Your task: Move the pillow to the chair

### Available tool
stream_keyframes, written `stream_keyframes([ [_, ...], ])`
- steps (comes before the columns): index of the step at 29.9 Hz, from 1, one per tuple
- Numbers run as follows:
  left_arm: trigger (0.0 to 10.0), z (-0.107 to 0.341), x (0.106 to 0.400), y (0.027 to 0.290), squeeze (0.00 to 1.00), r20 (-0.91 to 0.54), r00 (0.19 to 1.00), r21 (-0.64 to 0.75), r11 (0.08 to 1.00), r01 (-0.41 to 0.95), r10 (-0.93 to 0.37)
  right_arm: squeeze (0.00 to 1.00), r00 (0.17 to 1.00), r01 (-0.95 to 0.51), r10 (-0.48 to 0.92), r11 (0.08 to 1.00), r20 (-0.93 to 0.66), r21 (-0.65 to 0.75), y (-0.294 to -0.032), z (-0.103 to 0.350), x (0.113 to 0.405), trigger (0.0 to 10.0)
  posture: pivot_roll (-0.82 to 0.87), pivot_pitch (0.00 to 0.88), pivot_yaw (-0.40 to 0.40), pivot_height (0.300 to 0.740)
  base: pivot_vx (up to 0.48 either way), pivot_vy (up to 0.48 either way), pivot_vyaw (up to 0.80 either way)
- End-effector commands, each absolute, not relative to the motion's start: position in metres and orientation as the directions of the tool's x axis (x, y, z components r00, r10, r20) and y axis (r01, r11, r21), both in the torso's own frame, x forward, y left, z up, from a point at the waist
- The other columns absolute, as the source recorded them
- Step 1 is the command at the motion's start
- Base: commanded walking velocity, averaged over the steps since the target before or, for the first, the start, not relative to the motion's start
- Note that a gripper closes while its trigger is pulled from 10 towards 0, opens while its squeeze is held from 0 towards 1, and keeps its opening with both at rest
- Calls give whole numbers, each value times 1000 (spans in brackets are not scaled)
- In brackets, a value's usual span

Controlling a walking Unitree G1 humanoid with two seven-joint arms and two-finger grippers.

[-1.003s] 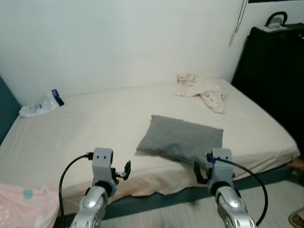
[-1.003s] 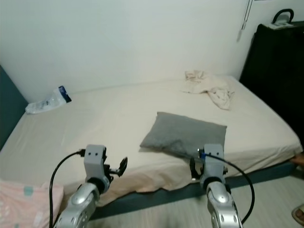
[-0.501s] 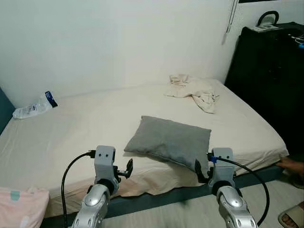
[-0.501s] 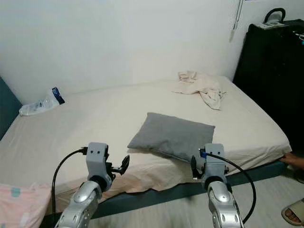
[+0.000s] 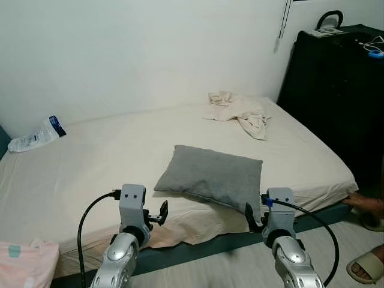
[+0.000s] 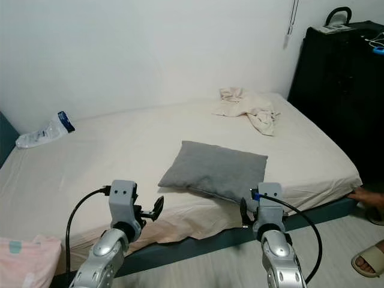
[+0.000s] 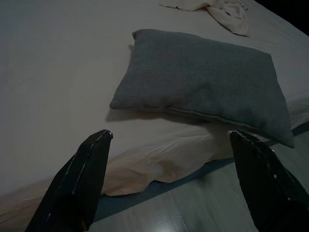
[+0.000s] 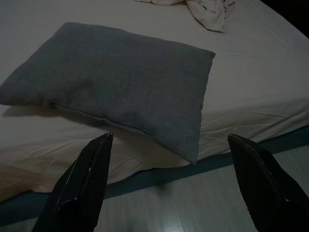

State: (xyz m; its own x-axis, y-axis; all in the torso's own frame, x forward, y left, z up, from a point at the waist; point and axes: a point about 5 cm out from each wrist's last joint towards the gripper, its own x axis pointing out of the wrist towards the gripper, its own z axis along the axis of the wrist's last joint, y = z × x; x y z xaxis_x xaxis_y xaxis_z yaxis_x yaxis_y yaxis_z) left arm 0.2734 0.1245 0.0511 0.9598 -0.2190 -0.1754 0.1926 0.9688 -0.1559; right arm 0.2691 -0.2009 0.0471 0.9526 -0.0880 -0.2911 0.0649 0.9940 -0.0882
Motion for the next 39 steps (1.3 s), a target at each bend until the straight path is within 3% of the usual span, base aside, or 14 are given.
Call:
stream_keyframes([
  [1, 10000, 47, 270, 129, 0, -200, 957, -146, 972, 184, -211, 0, 953, 51, -75, 995, -293, -87, -196, 46, 268, 10000, -129, 16, 50, 740, 0, 0, 0],
  [39, 10000, 45, 270, 131, 0, -210, 956, -129, 975, 181, -205, 0, 952, 48, -71, 995, -298, -83, -194, 44, 267, 10000, -126, 16, 52, 740, 0, 0, 0],
])
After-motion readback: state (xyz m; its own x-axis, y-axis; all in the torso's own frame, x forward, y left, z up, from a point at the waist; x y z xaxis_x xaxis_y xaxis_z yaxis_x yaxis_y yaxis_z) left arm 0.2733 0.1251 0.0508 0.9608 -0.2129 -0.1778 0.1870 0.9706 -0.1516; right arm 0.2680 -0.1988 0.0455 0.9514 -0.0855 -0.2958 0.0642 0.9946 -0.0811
